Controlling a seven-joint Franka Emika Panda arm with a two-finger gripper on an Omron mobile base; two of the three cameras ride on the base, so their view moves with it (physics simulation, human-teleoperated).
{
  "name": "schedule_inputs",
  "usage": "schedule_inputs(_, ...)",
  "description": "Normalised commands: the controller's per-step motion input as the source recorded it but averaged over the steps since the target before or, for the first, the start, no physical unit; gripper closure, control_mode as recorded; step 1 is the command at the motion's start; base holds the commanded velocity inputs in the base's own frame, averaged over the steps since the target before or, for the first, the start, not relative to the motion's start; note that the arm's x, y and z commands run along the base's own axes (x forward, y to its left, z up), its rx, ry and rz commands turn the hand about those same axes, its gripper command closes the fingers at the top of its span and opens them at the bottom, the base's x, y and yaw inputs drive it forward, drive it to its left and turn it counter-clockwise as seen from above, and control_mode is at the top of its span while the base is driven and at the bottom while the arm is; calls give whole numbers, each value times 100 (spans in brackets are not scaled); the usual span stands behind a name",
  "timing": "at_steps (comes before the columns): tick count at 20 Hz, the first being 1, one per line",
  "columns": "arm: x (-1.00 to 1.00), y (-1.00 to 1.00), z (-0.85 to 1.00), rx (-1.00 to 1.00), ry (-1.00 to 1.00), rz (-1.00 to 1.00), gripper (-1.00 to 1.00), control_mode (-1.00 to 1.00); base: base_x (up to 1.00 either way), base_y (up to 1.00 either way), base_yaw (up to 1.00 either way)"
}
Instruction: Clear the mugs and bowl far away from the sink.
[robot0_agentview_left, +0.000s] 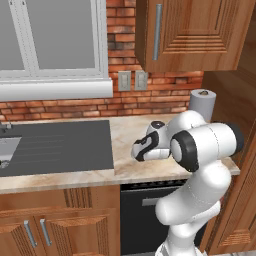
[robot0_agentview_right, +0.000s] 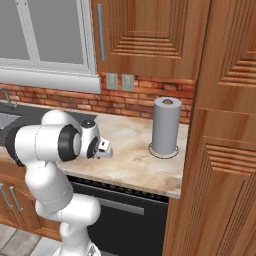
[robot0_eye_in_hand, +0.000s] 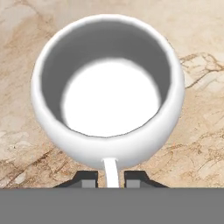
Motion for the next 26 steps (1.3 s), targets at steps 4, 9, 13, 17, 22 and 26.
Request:
schedule_inputs(4,0,4,0,0,-8,0,100,-100,0,0,0)
schedule_inputs(9,-30,31,0,-5,-17,0,100,-100,0,0,0)
schedule_inputs(13,-40,23,13,-4,-15,0,100,-100,0,0,0)
schedule_inputs(17,-38,0,84,0,-11,0,100,-100,0,0,0)
schedule_inputs(22,-26,0,100,0,-2,0,100,-100,0,0,0)
schedule_inputs(26,-19,0,100,3,12,0,100,-100,0,0,0)
